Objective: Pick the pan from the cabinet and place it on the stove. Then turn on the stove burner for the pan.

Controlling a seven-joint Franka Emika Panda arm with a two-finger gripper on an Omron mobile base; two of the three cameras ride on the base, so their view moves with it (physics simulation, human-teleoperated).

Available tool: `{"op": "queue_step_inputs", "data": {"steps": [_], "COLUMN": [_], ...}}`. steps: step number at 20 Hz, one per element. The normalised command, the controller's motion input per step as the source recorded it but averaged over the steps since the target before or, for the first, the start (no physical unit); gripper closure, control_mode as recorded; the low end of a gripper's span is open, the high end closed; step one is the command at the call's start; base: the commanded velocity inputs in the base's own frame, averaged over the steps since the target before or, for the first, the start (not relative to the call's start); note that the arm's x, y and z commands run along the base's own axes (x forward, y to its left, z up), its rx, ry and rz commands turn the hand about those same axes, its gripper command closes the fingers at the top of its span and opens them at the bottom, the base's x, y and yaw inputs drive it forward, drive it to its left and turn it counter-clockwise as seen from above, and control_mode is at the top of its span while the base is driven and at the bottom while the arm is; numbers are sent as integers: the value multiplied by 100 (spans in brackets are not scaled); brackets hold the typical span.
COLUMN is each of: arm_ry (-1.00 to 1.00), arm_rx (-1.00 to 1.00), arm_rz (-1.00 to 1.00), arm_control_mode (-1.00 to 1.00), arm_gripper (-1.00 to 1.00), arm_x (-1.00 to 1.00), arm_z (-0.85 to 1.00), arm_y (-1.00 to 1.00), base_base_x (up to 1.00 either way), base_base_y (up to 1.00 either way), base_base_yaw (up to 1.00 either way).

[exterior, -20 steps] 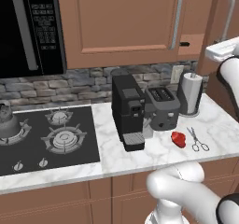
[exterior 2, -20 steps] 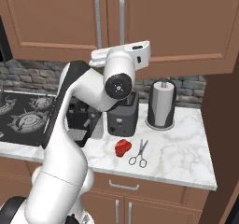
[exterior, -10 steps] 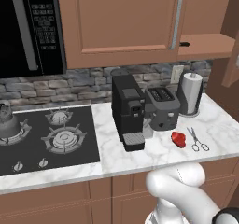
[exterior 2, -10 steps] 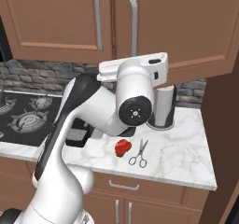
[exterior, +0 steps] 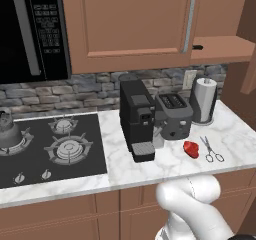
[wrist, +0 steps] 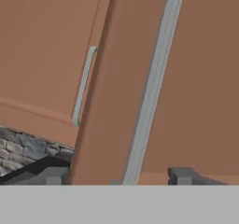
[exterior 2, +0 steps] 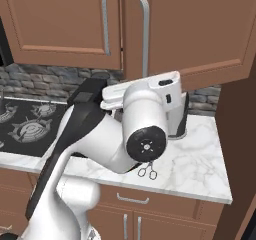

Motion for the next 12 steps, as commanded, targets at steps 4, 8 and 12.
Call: {"op": "queue_step_inputs", "data": {"steps": [4,8,12], "arm_ry": [-13,-14,-10], "arm_rx": [-3,-11,-21], "arm_rz": [-12,-21,-23], "arm_control_mode": [-100,-100,-100], "arm_gripper": [-100,-100,-100], "arm_x": [-56,-52,-18], "arm_z": [0,0,0], "arm_y": [10,73,100], "base_base_x": [0,0,0], "base_base_y": [0,0,0], "base_base_yaw": [0,0,0]}}
